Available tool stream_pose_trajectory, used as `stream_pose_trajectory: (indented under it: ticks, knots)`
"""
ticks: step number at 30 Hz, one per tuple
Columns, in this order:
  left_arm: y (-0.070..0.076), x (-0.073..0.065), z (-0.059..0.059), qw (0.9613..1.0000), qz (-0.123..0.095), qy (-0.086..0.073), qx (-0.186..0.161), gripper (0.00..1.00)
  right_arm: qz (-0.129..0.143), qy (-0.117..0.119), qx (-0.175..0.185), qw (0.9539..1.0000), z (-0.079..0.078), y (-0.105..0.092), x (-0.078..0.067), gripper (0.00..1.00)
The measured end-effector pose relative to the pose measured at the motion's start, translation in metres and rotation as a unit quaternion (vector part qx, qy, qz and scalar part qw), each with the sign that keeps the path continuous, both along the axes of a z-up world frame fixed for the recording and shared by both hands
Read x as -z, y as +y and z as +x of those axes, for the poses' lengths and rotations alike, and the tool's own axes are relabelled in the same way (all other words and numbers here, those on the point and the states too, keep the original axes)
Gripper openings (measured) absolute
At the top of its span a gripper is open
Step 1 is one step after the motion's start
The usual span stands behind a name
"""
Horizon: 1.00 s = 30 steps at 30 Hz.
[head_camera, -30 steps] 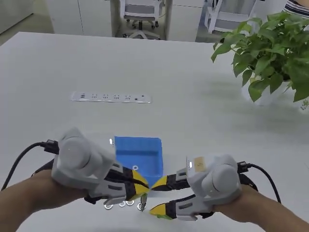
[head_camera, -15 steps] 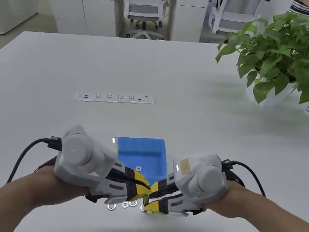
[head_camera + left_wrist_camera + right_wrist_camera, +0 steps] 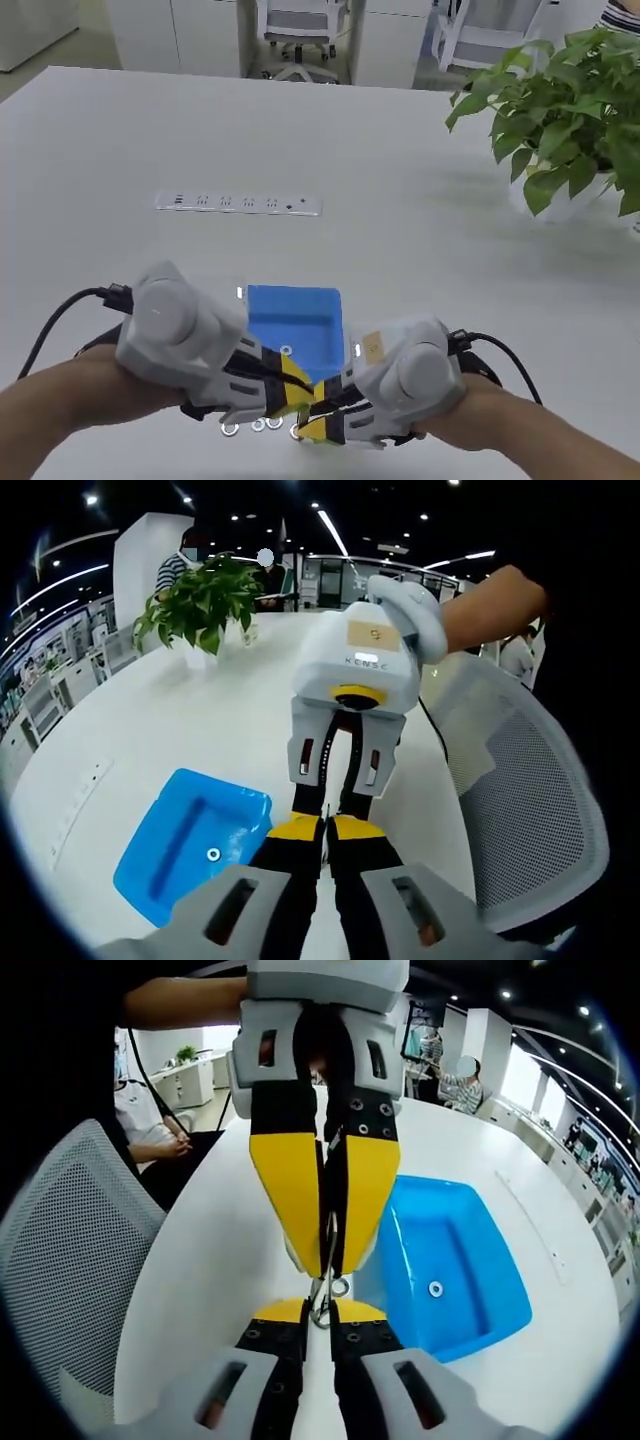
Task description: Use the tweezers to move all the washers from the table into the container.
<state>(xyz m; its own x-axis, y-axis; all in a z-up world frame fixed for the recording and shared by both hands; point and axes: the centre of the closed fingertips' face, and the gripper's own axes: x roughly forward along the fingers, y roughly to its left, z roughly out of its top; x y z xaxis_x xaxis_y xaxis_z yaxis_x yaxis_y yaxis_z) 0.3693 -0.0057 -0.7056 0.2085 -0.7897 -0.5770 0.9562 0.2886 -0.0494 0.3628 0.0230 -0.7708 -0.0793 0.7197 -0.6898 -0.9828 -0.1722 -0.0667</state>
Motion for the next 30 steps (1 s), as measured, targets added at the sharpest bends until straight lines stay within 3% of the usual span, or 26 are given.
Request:
stream_pose_trajectory:
  ticks: [8, 20, 24, 30]
  knots:
    - [0.003, 0.001, -0.002, 1.0, 0.008, -0.004, 0.002, 0.08, 0.003, 0.007, 0.014, 0.9999, -0.001, 0.001, 0.0, 0.09]
    - [0.008, -0.005, -0.01, 1.0, -0.006, -0.004, 0.003, 0.27, 0.011, 0.011, 0.023, 0.9996, 0.001, 0.005, -0.005, 0.09]
    - [0.013, -0.006, -0.013, 0.9997, -0.02, 0.008, -0.01, 0.35, 0.013, 0.008, 0.024, 0.9996, 0.0, 0.004, -0.009, 0.09]
    - [0.022, -0.006, -0.016, 0.999, -0.031, 0.011, -0.032, 0.46, 0.013, 0.003, 0.022, 0.9997, 0.001, 0.002, -0.017, 0.09]
